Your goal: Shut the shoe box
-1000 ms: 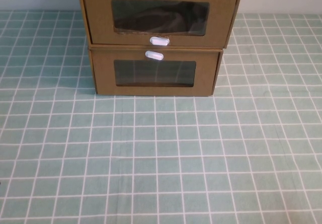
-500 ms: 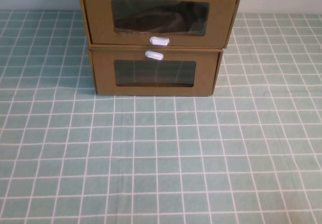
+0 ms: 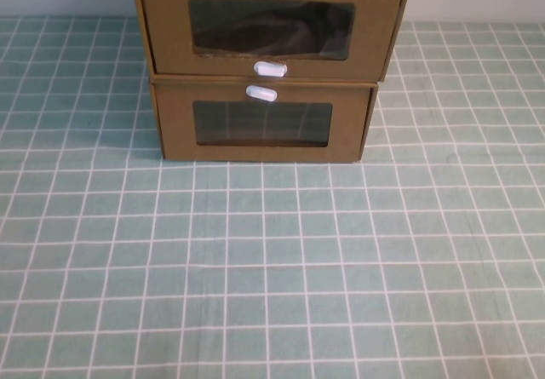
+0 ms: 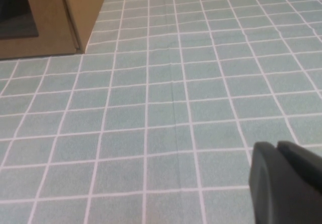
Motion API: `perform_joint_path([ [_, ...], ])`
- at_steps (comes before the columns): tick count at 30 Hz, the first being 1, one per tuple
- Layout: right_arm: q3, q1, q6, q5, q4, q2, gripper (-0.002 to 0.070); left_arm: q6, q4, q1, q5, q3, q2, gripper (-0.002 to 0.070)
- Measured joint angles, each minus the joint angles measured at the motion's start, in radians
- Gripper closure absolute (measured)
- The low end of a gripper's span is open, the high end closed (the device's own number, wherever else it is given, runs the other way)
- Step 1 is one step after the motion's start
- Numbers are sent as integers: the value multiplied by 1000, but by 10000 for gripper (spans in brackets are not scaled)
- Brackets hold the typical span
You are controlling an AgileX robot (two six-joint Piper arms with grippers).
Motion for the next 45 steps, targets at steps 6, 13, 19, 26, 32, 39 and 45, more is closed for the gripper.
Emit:
perform_joint_path([
  [6, 0, 0, -2, 0, 0, 0, 687, -14, 26, 4, 126, 0, 0, 680],
  [13, 0, 0, -2, 0, 0, 0, 687, -17, 27, 4, 128, 0, -2, 680],
  [19, 0, 0, -3, 0, 0, 0, 687, -21, 29, 4, 130, 0, -2, 680],
  [26, 0, 0, -3, 0, 0, 0, 687, -21, 29, 4, 130, 0, -2, 680],
  [32, 0, 0, -3, 0, 0, 0, 687, -21, 29, 4, 130, 0, -2, 680],
  [39, 0, 0, -3, 0, 0, 0, 687, -21, 29, 4, 130, 0, -2, 680],
  [45, 0, 0, -3, 0, 0, 0, 687, -21, 29, 4, 130, 0, -2, 680],
])
